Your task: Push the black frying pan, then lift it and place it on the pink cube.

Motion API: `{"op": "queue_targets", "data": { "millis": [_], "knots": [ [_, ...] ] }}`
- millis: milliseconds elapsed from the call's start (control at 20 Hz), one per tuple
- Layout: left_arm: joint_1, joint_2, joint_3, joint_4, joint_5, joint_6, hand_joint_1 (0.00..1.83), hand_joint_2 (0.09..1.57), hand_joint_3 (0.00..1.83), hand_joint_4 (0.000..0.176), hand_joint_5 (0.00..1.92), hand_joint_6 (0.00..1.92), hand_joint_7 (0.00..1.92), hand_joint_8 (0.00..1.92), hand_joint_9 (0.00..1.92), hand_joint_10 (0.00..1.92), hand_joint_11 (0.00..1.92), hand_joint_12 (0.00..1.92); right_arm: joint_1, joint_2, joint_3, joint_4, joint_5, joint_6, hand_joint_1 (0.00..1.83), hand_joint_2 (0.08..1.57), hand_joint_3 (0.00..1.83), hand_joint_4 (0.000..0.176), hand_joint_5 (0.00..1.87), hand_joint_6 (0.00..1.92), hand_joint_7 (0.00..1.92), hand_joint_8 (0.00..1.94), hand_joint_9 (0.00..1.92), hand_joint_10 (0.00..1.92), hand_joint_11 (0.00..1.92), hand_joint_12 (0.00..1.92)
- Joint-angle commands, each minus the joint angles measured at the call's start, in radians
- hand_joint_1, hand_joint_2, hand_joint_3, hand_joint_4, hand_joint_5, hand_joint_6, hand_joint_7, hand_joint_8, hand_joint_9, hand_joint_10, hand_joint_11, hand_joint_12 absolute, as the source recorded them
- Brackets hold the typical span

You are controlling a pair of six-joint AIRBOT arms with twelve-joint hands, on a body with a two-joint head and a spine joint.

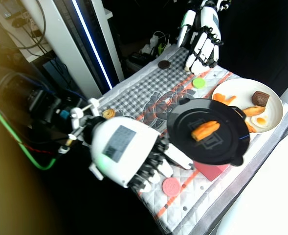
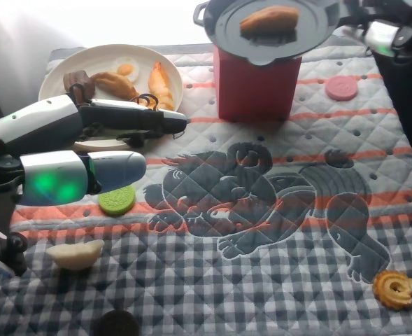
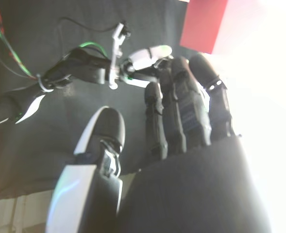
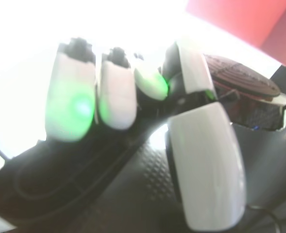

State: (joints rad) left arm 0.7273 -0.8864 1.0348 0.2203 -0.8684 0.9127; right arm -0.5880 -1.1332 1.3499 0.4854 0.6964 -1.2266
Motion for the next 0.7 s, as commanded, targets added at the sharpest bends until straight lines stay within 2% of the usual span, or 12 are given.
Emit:
{"op": "queue_targets", "data": {
  "millis": [0, 350, 500, 550, 600, 650],
  "knots": [
    [-0.007, 0.001, 0.003, -0.023, -0.127, -0.011, 0.51, 1.46, 0.00, 0.000, 0.49, 0.01, 0.38, 0.01, 0.38, 0.02, 0.00, 1.23, 0.028, -0.005, 0.017, -0.019, 0.103, 0.005, 1.55, 1.26, 0.00, 0.000, 1.30, 1.92, 1.48, 1.94, 1.59, 1.92, 1.62, 1.92],
    [-0.010, -0.016, 0.018, -0.010, -0.130, -0.024, 0.40, 1.49, 0.00, 0.000, 0.49, 0.00, 0.38, 0.00, 0.39, 0.02, 0.00, 1.28, 0.051, -0.037, 0.065, -0.022, 0.071, 0.005, 1.50, 1.26, 0.00, 0.000, 1.24, 1.92, 1.48, 1.94, 1.62, 1.92, 1.66, 1.92],
    [-0.011, -0.021, 0.022, -0.010, -0.136, -0.029, 0.39, 1.49, 0.00, 0.000, 0.49, 0.00, 0.38, 0.00, 0.40, 0.02, 0.00, 1.33, 0.053, -0.060, 0.090, -0.021, 0.044, 0.005, 1.48, 1.26, 0.00, 0.000, 1.26, 1.92, 1.49, 1.94, 1.62, 1.92, 1.65, 1.92],
    [-0.011, -0.023, 0.023, -0.010, -0.136, -0.030, 0.39, 1.49, 0.00, 0.000, 0.48, 0.00, 0.39, 0.00, 0.41, 0.02, 0.00, 1.28, 0.053, -0.064, 0.100, -0.017, 0.036, 0.005, 1.52, 1.25, 0.00, 0.000, 1.29, 1.92, 1.49, 1.94, 1.63, 1.92, 1.66, 1.92],
    [-0.011, -0.026, 0.024, -0.010, -0.135, -0.031, 0.38, 1.49, 0.00, 0.000, 0.48, 0.01, 0.39, 0.00, 0.41, 0.02, 0.00, 1.25, 0.053, -0.070, 0.107, -0.012, 0.031, 0.007, 1.55, 1.24, 0.00, 0.015, 1.32, 1.92, 1.51, 1.94, 1.64, 1.92, 1.67, 1.92],
    [-0.010, -0.027, 0.025, -0.010, -0.133, -0.033, 0.39, 1.49, 0.00, 0.000, 0.50, 0.01, 0.41, 0.01, 0.43, 0.03, 0.00, 1.28, 0.053, -0.073, 0.111, -0.012, 0.028, 0.007, 1.56, 1.25, 0.00, 0.144, 1.34, 1.92, 1.52, 1.94, 1.64, 1.92, 1.68, 1.92]
  ]
}}
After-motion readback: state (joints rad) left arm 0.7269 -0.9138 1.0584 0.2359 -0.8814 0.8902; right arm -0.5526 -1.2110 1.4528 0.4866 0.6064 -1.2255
